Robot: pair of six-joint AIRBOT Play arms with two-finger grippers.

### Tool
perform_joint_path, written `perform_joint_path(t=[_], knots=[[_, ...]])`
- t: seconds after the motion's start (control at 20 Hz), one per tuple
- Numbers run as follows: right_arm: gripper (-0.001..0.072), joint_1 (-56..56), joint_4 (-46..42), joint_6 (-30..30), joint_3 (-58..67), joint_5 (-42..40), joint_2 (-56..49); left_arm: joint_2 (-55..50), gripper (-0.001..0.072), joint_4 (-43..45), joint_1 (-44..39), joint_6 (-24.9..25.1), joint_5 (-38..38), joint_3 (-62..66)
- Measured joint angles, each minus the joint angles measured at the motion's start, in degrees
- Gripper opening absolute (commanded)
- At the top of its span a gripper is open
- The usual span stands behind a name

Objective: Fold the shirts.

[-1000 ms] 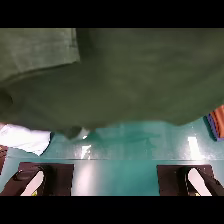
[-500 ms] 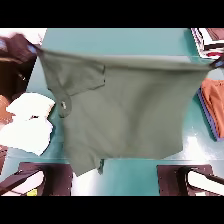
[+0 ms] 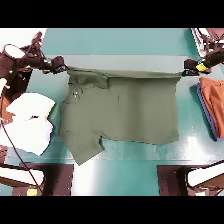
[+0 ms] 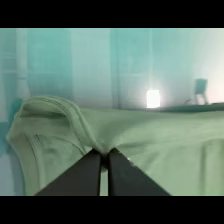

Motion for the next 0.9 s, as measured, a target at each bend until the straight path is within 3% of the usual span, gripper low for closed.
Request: perform_joint_path(t=[0.2,0.45,0.5,0.55,0.6,0.9], knots=[[0.0012,0.7,-0.2,-0.1,-1.0,0.5,-0.3,-2.0,0.0029,3.0,-0.1,2.3,-4.4,2.2],[0.0014,2.2,-0.2,-0.4,-14.4,-1.4,5.3,-2.6,0.0031,9.8,0.0,2.3,-12.7,-0.5],[0.0069,2.5,0.0,-0.4,-17.2,-2.3,6.3,-2.7,0.0062,10.4,0.0,2.2,-13.1,-1.7],[0.0303,2.7,0.8,-0.4,-19.6,-3.0,7.0,-2.7,0.0353,10.8,0.0,1.4,-13.6,-2.8],[0.0379,2.8,1.7,-0.4,-21.4,-3.7,7.7,-2.8,0.0542,11.3,0.0,0.3,-14.0,-3.9],[0.0378,3.1,6.4,-2.5,-26.3,-2.9,13.0,2.7,0.0542,15.8,0.1,-6.0,-17.4,-8.5]])
